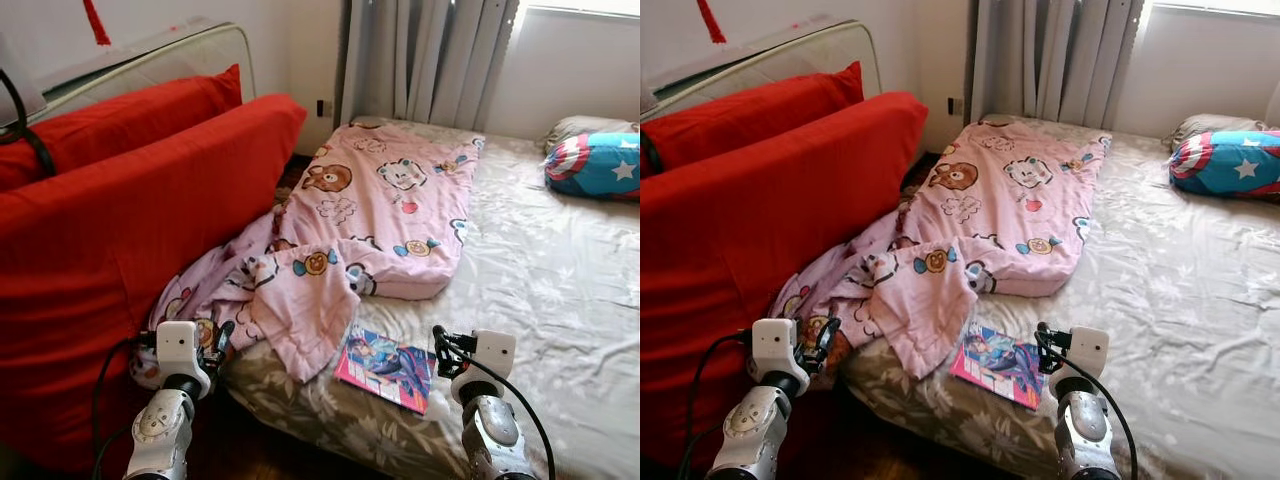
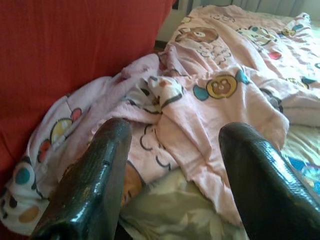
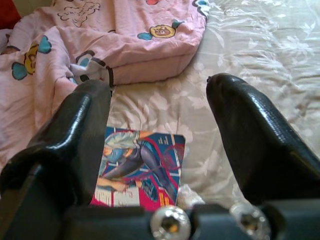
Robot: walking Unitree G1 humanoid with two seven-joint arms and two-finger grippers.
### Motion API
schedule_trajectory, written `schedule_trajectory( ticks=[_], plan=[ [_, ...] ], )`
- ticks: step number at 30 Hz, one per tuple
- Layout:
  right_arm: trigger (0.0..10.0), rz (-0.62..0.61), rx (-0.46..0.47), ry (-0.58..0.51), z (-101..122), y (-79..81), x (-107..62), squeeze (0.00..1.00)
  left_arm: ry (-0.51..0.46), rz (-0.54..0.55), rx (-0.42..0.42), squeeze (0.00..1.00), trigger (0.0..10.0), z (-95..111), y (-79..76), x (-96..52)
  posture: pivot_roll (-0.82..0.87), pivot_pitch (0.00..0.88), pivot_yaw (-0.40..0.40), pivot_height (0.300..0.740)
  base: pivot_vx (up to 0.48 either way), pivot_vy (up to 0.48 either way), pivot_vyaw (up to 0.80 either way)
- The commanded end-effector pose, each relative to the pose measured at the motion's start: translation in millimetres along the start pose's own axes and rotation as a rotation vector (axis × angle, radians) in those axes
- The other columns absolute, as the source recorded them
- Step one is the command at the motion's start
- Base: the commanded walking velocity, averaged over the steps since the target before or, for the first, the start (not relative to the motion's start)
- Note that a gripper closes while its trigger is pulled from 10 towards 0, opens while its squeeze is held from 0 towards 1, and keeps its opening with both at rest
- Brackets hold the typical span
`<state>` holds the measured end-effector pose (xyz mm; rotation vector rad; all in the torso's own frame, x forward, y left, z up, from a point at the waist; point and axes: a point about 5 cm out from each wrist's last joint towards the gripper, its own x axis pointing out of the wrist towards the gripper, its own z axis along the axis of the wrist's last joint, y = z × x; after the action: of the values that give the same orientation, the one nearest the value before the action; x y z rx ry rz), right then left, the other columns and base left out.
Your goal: Clean up the room
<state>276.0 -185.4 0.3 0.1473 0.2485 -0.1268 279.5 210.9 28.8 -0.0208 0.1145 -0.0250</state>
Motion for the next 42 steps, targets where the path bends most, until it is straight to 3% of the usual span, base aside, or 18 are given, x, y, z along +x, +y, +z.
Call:
schedule_trajectory(
  ticks=[1,25,30,42],
  plan=[
    [10.0,0.003,-0.01,0.012,-2.5,1.5,-0.7,0.0,0.006,-0.011,0.008,0.0,10.0,-0.1,-0.4,-0.5,0.01,0.0,-0.008,0.665,0.0,0.0,0.0],
    [10.0,0.023,-0.007,0.037,-6.9,8.2,-1.5,0.0,0.011,-0.021,-0.006,0.0,10.0,0.3,-0.5,-0.1,0.01,0.0,0.004,0.657,0.0,0.0,0.0],
    [10.0,0.044,-0.019,0.089,-13.0,12.6,-2.1,0.0,0.018,-0.019,-0.003,0.0,10.0,-0.9,0.3,-0.2,0.01,0.0,0.005,0.648,0.0,0.0,0.0],
    [10.0,0.044,0.001,0.074,-12.6,14.4,-2.8,0.0,0.019,-0.014,0.007,0.0,10.0,-0.3,1.9,-0.2,0.02,0.0,0.01,0.638,0.0,0.0,0.0]
  ],
)
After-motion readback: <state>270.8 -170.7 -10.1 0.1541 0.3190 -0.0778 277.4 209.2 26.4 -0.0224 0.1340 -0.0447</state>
